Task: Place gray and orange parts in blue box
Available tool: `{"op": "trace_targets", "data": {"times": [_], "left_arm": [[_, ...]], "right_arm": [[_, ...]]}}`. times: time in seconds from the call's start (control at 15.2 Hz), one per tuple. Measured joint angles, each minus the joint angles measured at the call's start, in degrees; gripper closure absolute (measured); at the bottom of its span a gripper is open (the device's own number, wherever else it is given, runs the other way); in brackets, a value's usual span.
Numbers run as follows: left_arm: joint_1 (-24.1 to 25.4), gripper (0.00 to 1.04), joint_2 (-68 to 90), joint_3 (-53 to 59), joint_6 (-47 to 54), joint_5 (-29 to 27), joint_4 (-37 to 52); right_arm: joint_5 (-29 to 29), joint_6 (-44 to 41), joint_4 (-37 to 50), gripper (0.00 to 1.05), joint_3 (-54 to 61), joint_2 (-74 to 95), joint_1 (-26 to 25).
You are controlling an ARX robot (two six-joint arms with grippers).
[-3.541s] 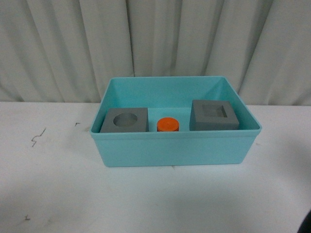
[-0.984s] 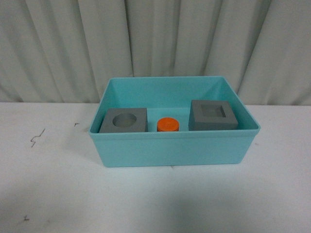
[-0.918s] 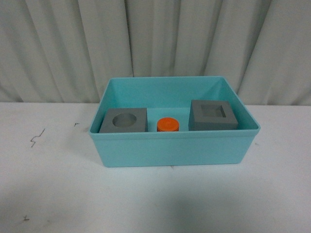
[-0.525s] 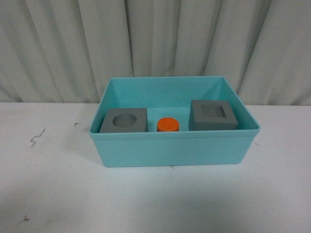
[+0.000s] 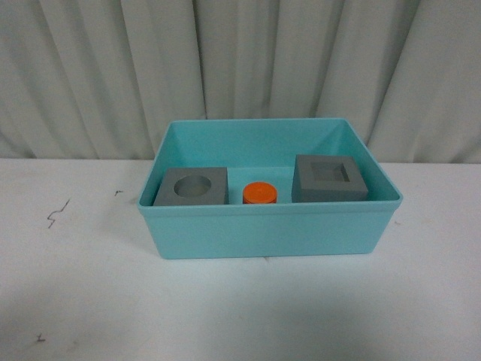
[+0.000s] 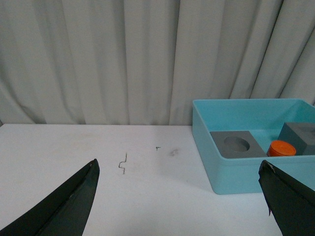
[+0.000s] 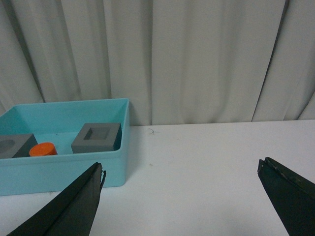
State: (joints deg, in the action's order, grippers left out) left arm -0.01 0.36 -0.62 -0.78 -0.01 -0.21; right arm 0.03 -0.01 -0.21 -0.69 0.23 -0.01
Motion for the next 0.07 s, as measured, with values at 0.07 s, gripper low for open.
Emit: {"op": "trace_targets", "data": {"times": [0.07], "left_arm": [[0.0, 0.07, 0.0, 0.0, 0.0, 0.0, 0.0]], "right_arm": [[0.0, 0.0, 0.0, 0.06, 0.0, 0.0, 0.0]]}}
